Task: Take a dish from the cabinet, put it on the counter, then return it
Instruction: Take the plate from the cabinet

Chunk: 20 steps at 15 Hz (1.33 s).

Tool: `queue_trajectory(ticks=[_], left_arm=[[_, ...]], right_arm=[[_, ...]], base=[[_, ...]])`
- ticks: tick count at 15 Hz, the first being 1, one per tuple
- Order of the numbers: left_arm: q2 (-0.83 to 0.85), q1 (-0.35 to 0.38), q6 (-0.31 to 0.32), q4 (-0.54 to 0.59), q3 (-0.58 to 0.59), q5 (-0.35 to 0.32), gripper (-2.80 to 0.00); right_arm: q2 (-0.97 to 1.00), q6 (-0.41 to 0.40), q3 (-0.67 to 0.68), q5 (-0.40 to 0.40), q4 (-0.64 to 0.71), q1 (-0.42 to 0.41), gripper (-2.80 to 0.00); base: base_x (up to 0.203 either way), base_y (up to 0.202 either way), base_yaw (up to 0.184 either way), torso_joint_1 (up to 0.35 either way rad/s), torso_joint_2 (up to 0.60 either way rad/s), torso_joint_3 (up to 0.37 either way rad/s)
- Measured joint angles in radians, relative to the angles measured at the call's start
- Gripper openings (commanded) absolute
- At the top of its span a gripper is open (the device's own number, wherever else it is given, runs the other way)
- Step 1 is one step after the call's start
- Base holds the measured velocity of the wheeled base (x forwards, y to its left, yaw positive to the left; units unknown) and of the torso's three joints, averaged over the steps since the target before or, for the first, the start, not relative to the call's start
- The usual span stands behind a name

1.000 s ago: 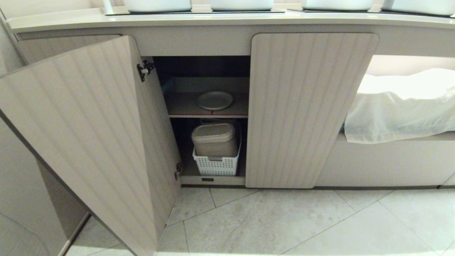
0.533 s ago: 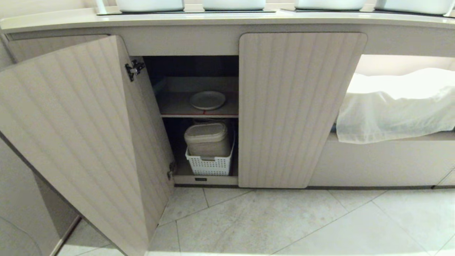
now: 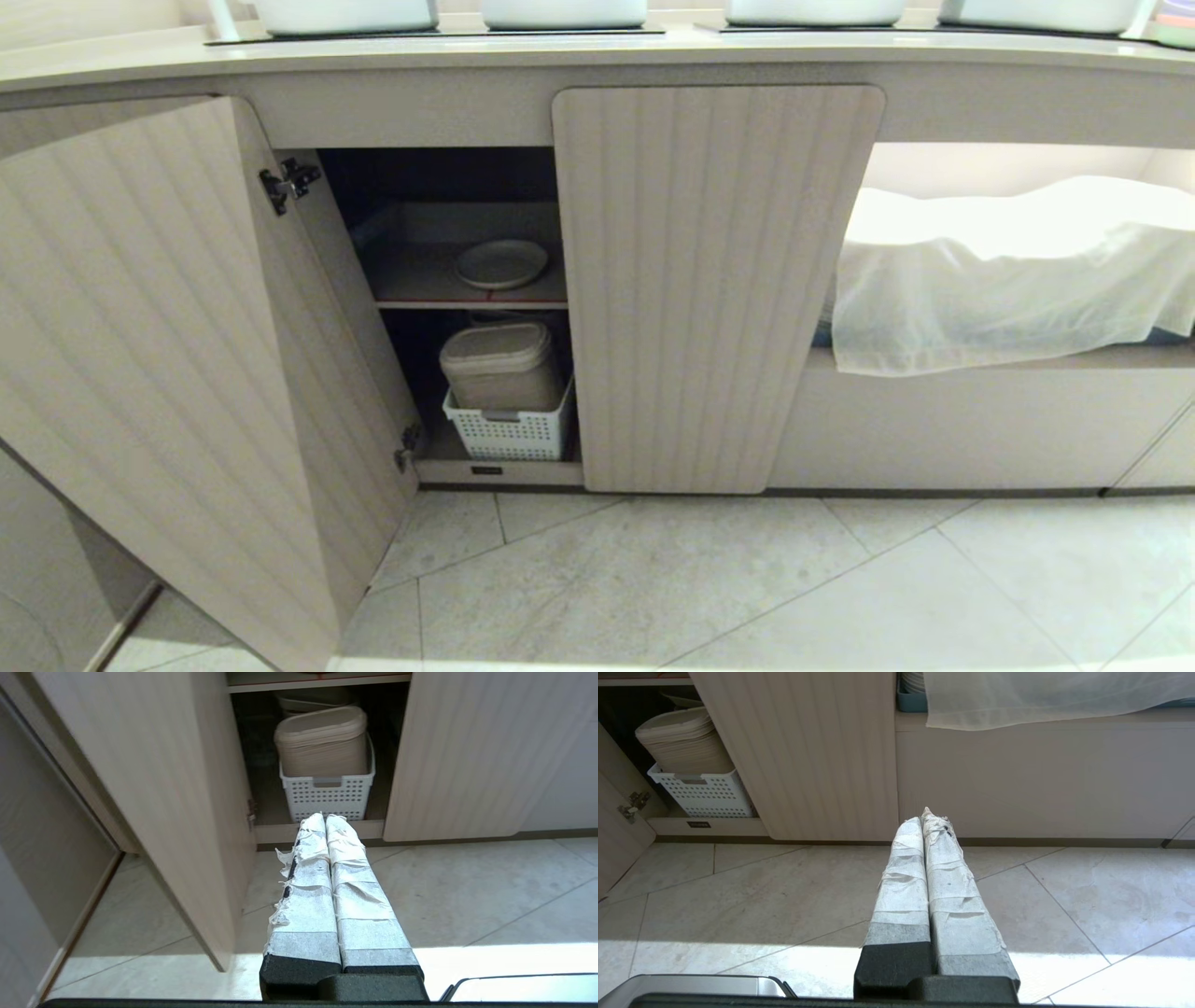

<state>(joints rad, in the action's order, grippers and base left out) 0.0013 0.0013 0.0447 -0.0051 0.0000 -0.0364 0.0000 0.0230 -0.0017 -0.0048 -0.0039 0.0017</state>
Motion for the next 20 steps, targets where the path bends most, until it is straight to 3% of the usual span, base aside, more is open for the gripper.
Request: queue_trajectory(ticks=[20], left_arm=[[0.000,0.000,0.010,0.001,0.000,-0.001,-2.80]], right_arm=[[0.000,0.000,0.000,0.001,-0.001,0.000,-2.80]], base=[[0.000,0.000,0.000,0.000,0.00,0.000]])
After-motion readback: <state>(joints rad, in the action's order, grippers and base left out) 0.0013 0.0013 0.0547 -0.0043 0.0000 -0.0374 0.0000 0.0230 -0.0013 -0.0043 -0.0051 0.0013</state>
